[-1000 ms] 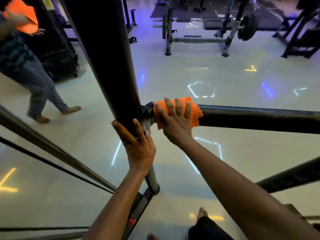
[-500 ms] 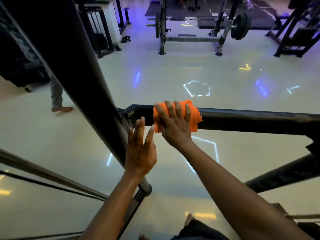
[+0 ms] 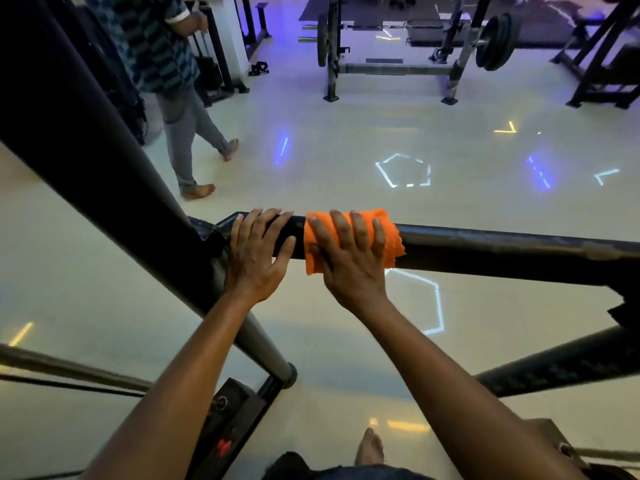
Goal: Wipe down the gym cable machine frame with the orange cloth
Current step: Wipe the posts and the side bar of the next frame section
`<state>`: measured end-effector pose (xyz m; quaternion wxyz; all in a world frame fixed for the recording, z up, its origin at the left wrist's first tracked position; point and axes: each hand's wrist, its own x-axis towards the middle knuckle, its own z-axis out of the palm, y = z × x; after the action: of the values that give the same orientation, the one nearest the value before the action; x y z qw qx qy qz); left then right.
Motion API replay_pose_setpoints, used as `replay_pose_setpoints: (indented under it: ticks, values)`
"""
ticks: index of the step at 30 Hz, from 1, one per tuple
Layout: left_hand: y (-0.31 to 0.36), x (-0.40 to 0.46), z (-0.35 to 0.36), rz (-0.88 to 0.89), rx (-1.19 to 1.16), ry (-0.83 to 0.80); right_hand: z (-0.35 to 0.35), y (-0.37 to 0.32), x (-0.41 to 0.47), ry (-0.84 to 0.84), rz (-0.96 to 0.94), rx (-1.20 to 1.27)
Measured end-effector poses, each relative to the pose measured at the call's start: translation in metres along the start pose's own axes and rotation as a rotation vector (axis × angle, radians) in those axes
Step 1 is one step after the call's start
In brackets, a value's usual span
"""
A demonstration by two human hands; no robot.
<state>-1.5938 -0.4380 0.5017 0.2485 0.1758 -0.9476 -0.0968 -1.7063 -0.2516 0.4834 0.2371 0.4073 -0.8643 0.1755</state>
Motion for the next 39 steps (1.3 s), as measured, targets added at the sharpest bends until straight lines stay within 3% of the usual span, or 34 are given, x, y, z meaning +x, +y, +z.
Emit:
replay_pose_setpoints:
  ticks: [4, 9, 14, 17, 21, 24, 27, 30, 33, 36, 39]
  values:
    - [0.003, 0.001, 0.003, -0.020, 0.028, -0.008, -0.010, 0.034, -0.021, 0.035, -0.041, -0.071]
    - [0.000, 0.000, 0.006, 0.007, 0.091, -0.004, 0.012, -0.023, 0.003, 0.078, 0.188, 0.030]
    - [-0.001, 0.002, 0.006, 0.048, 0.112, -0.015, -0.002, 0.014, -0.015, 0.067, 0.038, -0.073]
    - [-0.003, 0.001, 0.009, 0.064, 0.115, 0.011, -0.012, 0.042, -0.033, 0.081, 0.161, -0.149]
    - [-0.004, -0.001, 0.009, 0.066, 0.093, 0.026, -0.001, -0.012, -0.013, 0.093, 0.336, -0.003]
    - [-0.006, -0.001, 0.006, 0.081, 0.078, 0.021, 0.007, -0.040, -0.002, 0.060, 0.245, 0.015]
    - [-0.008, 0.000, 0.006, 0.081, 0.062, 0.011, -0.002, -0.009, -0.013, 0.071, 0.153, -0.059]
    - [-0.007, 0.000, 0.004, 0.071, 0.034, -0.021, -0.020, 0.024, -0.025, 0.147, 0.316, -0.064]
    - [-0.002, 0.001, -0.001, 0.061, -0.007, -0.043, -0.015, 0.001, -0.016, 0.231, 0.485, 0.023]
    - [0.005, 0.003, -0.004, 0.109, -0.046, -0.094, -0.007, -0.028, -0.008, 0.213, 0.365, 0.085]
    - [0.006, 0.007, -0.005, 0.137, -0.084, -0.120, -0.016, 0.003, -0.022, 0.162, 0.166, 0.024]
